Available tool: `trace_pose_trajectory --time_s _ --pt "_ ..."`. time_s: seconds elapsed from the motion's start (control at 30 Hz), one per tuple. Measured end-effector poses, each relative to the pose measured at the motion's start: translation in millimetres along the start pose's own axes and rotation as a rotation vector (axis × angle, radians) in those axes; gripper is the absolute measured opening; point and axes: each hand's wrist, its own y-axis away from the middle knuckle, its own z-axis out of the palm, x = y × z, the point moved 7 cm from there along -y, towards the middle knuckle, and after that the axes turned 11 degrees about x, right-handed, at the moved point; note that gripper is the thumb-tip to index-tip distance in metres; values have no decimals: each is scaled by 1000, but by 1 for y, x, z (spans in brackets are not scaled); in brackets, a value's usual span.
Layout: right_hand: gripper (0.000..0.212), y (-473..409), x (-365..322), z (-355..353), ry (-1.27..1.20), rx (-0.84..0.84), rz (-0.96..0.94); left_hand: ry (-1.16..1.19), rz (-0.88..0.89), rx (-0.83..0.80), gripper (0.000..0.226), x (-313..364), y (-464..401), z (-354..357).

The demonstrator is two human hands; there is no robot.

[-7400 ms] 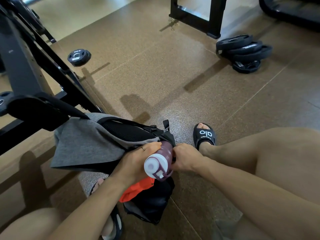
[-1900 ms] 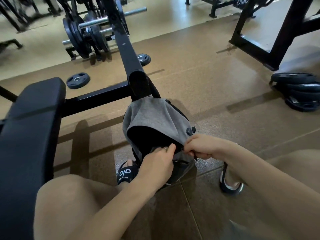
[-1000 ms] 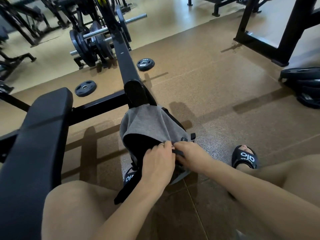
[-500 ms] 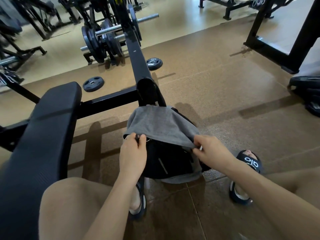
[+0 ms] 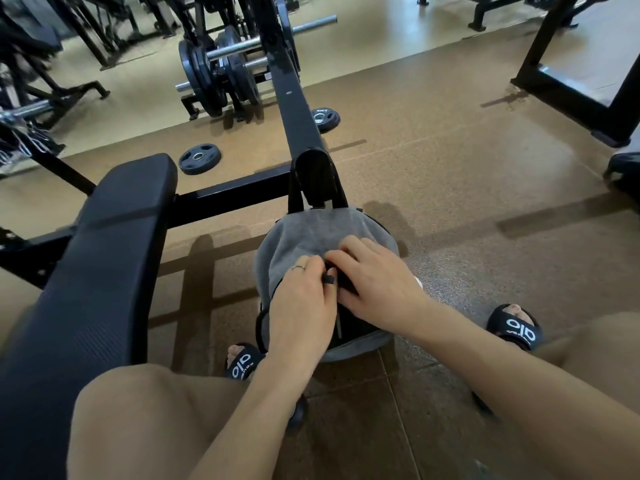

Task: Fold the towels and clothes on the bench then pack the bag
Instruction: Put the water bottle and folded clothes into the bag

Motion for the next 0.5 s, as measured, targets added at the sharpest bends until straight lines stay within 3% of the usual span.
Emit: trace_pose_trajectory --time_s 0.1,0.2,0.5 --pt "10 -8 1 11 32 -27 -49 -7 -11 23 19 -5 -2 0" --pt "5 -10 -1 13 41 -45 -79 -3 -85 25 21 -20 -4 1" --pt "12 -9 17 17 71 -140 -35 322 -749 54 21 -117 18 -10"
